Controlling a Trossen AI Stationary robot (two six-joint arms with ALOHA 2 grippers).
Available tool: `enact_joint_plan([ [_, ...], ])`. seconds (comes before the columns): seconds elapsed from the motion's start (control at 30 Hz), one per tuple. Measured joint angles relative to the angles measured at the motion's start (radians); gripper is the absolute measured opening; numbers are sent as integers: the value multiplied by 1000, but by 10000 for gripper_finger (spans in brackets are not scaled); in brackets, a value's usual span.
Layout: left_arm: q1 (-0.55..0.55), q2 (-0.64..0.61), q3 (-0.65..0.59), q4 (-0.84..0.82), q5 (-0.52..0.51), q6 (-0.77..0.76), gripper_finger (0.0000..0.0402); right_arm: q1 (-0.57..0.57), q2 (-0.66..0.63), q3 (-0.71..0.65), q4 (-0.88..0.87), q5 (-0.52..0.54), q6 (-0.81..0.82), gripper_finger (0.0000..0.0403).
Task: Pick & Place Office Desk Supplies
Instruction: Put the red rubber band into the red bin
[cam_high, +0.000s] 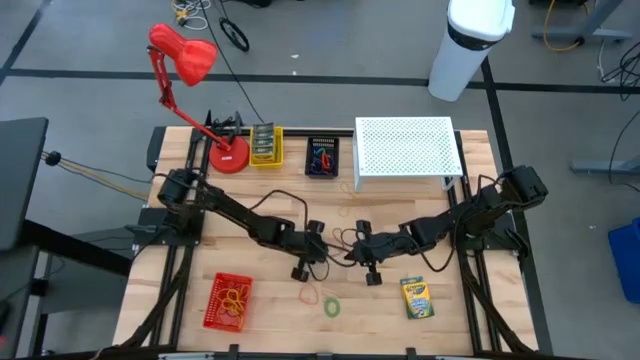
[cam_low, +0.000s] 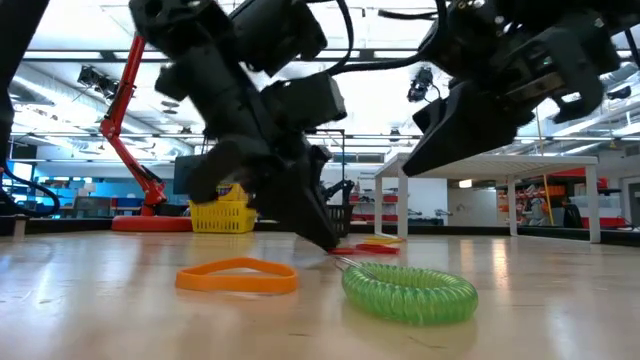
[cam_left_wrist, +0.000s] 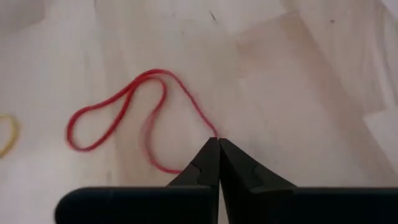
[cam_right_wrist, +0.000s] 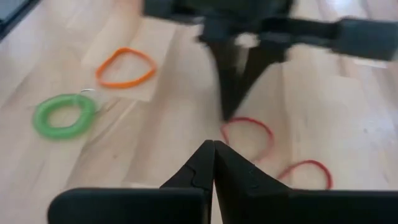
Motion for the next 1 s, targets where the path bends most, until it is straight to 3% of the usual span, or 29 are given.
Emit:
enact_joint_plan([
  [0.2, -5, -122, 13, -182, -9, -10, 4, 45, 0, 0, -8, 45, -1, 17],
  [0.33, -16, -164, 12, -192, -35, -65, 10, 56, 0, 0, -13, 88, 29, 17],
  [0.67, 4, -24, 16, -69, -19, -125, 121, 56, 0, 0, -40, 105, 67, 17],
  [0.83, 34, 14, 54, -69, 56, -125, 125, 56, 0, 0, -45, 101, 64, 17],
  [1.0, 53, 32, 90, -124, 75, -118, 96, 56, 0, 0, -47, 101, 64, 17],
])
